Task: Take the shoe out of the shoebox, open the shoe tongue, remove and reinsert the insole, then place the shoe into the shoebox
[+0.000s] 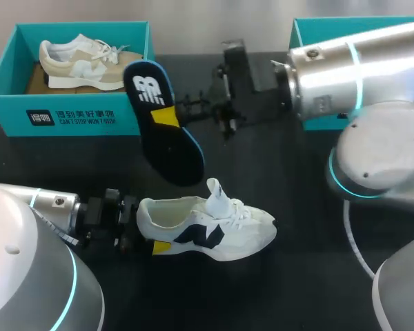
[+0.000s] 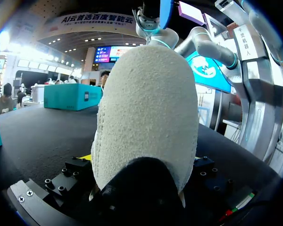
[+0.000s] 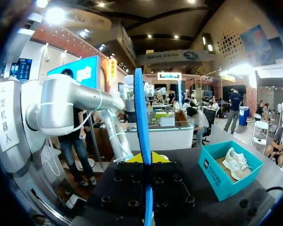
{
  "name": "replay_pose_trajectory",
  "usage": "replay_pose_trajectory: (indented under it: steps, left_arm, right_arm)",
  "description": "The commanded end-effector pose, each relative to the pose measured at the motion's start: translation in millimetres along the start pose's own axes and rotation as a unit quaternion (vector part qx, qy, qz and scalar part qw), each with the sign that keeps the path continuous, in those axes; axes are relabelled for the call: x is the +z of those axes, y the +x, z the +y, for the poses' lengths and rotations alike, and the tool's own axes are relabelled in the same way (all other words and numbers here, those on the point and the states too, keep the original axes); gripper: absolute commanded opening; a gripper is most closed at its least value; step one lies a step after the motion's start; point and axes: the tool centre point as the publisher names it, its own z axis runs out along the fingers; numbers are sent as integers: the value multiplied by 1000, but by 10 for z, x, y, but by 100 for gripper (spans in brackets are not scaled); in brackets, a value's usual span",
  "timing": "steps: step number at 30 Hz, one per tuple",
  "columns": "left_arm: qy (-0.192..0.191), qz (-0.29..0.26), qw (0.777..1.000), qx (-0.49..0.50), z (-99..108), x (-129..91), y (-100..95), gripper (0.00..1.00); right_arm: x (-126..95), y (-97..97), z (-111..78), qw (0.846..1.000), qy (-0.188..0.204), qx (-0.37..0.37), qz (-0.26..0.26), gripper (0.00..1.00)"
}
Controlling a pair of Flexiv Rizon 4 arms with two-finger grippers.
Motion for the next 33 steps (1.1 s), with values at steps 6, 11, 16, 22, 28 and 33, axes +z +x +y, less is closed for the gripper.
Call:
replay_pose_trajectory:
  steps: [6, 11, 16, 22, 28, 33]
  left_arm:
    - [0, -1, 1000, 0, 43, 15, -23, 0]
    - [0, -1, 1000, 0, 43, 15, -23, 0]
    - [0, -1, 1000, 0, 43, 15, -23, 0]
    - [0, -1, 1000, 0, 43, 15, -23, 0]
    - [0, -1, 1000, 0, 43, 15, -23, 0]
    - [0, -1, 1000, 0, 43, 15, -23, 0]
  right_arm:
    - [-334, 59, -49, 1000, -4, -1, -1, 0]
    - [-537, 62, 43, 1000, -3, 6, -6, 0]
    - [-987, 196, 207, 999, -16, 42, -16, 0]
    - [-1268, 367, 341, 995, -48, 69, 53, 0]
    - [-1268, 367, 341, 995, -48, 69, 53, 0]
    - [-1268, 367, 341, 995, -48, 69, 53, 0]
